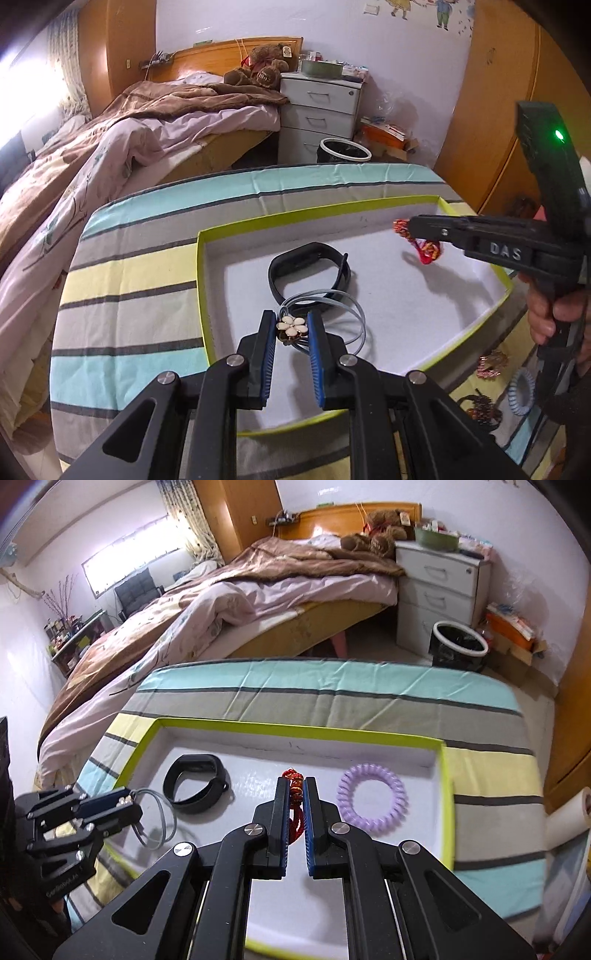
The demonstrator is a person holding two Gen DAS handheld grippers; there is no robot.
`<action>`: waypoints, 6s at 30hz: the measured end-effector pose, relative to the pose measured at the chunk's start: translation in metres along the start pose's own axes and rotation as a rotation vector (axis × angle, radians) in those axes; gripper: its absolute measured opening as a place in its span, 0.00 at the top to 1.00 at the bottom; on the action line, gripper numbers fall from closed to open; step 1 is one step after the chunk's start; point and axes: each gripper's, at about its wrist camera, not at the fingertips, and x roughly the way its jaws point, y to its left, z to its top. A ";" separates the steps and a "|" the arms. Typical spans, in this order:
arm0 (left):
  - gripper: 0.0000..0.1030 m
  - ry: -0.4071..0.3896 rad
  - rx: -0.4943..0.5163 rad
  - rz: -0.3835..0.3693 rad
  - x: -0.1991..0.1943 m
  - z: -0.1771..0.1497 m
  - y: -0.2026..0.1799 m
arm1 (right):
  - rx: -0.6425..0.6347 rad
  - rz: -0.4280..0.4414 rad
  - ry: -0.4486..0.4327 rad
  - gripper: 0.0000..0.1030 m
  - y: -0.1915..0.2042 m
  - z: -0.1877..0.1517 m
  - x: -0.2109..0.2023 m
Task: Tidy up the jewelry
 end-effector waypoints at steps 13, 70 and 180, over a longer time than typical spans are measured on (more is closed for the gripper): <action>0.83 0.045 -0.039 -0.030 0.015 -0.004 0.008 | -0.056 -0.050 0.050 0.93 0.009 0.005 0.027; 0.47 -0.072 -0.129 -0.223 -0.102 -0.116 -0.024 | -0.003 -0.225 0.032 0.53 -0.016 -0.182 -0.119; 0.77 -0.003 0.104 -0.156 0.006 0.016 -0.062 | 0.033 -0.189 -0.059 0.90 -0.026 -0.053 -0.068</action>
